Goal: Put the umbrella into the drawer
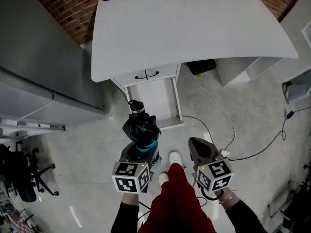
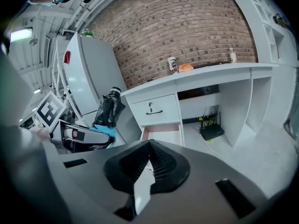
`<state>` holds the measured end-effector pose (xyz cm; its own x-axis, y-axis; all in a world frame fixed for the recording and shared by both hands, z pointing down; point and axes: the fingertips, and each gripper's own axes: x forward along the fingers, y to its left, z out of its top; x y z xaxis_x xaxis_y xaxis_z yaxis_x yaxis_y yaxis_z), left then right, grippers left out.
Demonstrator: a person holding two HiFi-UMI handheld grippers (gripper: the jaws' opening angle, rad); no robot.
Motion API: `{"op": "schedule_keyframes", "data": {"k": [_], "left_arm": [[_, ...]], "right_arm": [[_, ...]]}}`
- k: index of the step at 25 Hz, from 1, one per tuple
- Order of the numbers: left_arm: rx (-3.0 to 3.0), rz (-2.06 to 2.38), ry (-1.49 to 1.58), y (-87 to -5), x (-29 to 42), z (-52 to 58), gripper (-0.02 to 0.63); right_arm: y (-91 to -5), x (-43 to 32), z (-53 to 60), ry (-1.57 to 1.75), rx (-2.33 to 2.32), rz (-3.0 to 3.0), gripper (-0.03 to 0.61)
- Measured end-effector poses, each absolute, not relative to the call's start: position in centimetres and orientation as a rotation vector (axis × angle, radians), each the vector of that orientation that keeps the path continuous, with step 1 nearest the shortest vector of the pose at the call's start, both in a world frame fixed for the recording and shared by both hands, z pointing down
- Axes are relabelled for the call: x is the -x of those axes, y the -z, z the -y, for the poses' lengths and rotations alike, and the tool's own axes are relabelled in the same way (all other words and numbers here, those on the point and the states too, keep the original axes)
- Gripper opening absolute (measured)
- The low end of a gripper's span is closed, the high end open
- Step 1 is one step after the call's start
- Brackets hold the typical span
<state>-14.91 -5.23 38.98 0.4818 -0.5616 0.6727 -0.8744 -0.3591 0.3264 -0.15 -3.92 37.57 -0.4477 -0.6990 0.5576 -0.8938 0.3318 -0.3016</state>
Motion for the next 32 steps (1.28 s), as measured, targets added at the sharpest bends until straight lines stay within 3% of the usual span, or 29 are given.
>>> {"op": "schedule_keyframes", "data": {"k": [15,32], "left_arm": [[-1.985,1.108,-0.680,-52.0,12.8,10.6,0.249],[-1.987,1.001,-0.874,-57.5,10.8,16.2,0.249]], "right_arm": [[-50.6,1.0,8.1,-0.896,-1.359,2.214,0.002],[-55.3,1.0,13.6,-0.919,-1.355,2.162,0.002]]}}
